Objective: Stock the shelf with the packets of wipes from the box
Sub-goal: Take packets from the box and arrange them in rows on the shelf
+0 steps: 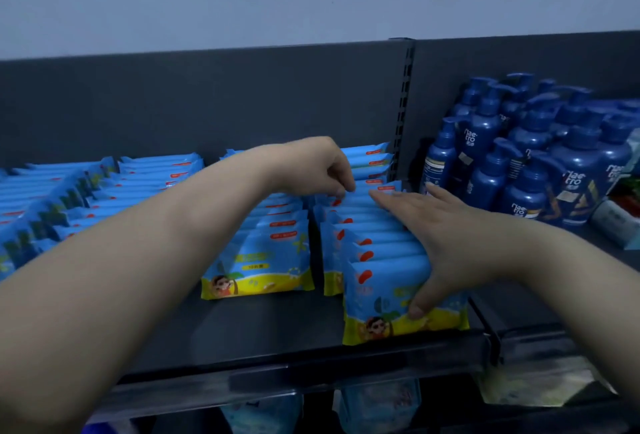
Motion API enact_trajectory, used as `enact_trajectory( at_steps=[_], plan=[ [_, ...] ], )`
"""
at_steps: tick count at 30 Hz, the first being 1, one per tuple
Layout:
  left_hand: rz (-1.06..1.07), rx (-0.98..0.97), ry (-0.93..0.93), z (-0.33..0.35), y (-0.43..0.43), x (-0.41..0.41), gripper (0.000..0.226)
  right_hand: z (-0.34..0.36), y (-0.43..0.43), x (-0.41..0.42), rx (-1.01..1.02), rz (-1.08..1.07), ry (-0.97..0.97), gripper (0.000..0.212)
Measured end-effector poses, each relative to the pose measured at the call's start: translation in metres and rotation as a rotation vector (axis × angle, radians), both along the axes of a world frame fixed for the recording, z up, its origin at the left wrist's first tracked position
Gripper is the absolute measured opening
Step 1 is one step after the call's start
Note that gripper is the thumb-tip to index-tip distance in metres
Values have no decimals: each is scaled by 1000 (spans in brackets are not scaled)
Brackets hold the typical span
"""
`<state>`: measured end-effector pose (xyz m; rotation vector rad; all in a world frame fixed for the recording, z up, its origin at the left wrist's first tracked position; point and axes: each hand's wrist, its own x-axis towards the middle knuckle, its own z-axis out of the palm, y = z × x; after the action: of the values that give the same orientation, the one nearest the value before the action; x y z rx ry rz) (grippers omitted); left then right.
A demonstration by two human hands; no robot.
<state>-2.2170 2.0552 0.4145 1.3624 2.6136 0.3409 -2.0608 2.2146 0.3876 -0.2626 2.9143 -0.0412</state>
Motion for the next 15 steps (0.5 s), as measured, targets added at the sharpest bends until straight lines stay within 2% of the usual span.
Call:
enact_trajectory(
  at_steps=[3,6,11,15],
  plan=[
    [13,-108,136,0,5,-11,18,-2,1,3,67,16,36,132],
    [14,-219,174,0,12,-11,17,-3,0,3,71,15,70,128],
    [-15,-285,35,5,20,-8,27,2,-2,0,48,-1,12,130],
    [-70,-211,-110,8,17,-6,16,5,-1,-5,74,-13,-51,133]
  ],
)
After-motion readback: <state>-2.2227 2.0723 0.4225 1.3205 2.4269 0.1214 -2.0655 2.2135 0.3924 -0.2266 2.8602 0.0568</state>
